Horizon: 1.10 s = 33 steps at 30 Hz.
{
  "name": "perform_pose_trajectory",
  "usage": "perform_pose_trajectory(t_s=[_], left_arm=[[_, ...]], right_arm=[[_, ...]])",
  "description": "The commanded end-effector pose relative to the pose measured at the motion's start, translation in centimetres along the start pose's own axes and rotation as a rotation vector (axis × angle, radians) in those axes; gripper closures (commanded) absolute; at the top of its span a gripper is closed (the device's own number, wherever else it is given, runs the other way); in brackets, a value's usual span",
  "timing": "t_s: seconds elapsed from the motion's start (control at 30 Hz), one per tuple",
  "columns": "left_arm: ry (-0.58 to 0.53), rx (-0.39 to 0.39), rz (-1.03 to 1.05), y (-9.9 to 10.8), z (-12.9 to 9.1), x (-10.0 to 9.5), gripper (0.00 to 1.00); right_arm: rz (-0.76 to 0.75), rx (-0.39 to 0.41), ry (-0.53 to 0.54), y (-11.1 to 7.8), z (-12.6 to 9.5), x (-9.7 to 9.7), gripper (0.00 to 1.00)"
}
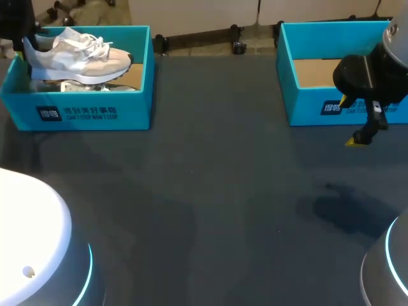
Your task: Take the shoe out of the shoebox, open the shoe tongue, remove and reinsert the insole, then place the shoe into the shoebox
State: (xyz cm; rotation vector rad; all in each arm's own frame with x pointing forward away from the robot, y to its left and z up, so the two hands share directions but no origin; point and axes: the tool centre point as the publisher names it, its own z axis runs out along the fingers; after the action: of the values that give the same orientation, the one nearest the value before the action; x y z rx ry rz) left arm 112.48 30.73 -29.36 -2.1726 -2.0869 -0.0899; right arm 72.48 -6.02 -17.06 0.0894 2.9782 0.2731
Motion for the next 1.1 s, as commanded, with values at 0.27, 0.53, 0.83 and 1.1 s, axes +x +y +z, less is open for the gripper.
perform_pose_trajectory(t_s=[0.27, 0.53, 0.83, 1.1], left_arm=[[-0.038, -0.056, -0.008, -0.3, -3.1, 0.6, 1.00], [-0.027, -0.080, -0.045, 1.0, -3.1, 0.1, 1.00], [-0.023, -0.123, -0.048, 2.9, -2.1, -1.3, 1.00], [-0.057, -0.148, -0.066, 3.9, -1.0, -2.3, 1.00]], right_arm=[[0.001, 0.004, 0.002, 0.1, 0.1, -0.1, 0.00], [0.001, 0.004, 0.002, 0.1, 0.1, -0.1, 0.00], [0.001, 0.004, 0.002, 0.1, 0.1, -0.1, 0.00], [0.001, 0.004, 0.002, 0.1, 0.1, -0.1, 0.00]])
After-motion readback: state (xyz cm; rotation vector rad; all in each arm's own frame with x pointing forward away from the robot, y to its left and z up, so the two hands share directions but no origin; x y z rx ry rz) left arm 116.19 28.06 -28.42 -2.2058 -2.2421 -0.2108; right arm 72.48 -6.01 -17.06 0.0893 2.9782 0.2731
